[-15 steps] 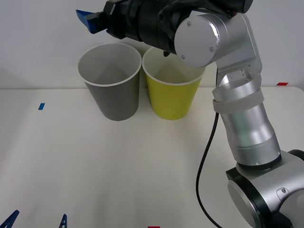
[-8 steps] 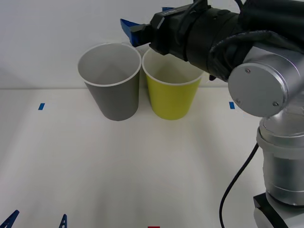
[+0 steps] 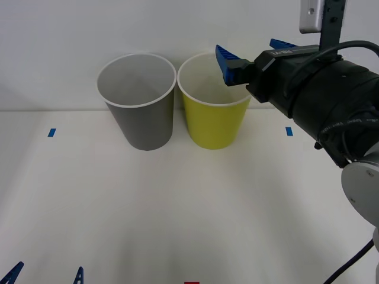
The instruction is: Put cans in the gray bin and PET bottles in the light green bin.
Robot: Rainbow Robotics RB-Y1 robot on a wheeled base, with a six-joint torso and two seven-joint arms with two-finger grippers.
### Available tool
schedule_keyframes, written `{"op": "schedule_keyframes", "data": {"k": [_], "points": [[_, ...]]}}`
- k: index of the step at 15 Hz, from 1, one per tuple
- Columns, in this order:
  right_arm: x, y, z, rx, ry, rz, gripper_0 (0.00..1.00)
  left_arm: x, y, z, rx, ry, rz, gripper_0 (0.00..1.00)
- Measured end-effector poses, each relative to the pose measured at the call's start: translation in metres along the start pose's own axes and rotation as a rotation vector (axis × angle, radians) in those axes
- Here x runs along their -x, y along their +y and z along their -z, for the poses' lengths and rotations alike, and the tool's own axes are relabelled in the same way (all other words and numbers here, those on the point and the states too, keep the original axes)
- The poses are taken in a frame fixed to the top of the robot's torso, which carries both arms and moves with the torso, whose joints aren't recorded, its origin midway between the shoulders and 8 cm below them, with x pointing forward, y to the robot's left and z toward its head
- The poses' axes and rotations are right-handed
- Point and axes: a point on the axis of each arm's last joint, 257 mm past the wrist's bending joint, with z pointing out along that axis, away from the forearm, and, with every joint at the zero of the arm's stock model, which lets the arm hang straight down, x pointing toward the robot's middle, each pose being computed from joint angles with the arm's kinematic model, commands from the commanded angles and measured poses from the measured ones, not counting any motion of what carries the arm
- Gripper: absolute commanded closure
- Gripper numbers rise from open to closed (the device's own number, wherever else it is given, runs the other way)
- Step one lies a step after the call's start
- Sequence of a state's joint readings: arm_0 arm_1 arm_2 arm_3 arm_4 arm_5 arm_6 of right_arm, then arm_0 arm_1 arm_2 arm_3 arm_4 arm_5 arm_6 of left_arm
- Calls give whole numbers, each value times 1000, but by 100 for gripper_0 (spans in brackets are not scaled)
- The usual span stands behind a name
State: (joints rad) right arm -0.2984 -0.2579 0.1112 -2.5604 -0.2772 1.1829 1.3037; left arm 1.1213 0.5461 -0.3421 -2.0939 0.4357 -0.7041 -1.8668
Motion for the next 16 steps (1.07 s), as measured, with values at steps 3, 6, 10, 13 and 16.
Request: {"op": "schedule_keyframes", "data": {"k": [3, 6, 10, 13, 16], "points": [[-29, -35, 23, -83, 48, -38, 0, 0, 0, 0, 0, 0, 0, 0], [-81, -82, 48, -200, 154, -100, 0, 0, 0, 0, 0, 0, 0, 0], [-128, -127, 93, -292, 185, -198, 0, 0, 0, 0, 0, 0, 0, 0], [-148, -149, 129, -357, 157, -183, 0, 0, 0, 0, 0, 0, 0, 0], [-153, -155, 157, -384, 117, -119, 0, 0, 0, 0, 0, 0, 0, 0]]}}
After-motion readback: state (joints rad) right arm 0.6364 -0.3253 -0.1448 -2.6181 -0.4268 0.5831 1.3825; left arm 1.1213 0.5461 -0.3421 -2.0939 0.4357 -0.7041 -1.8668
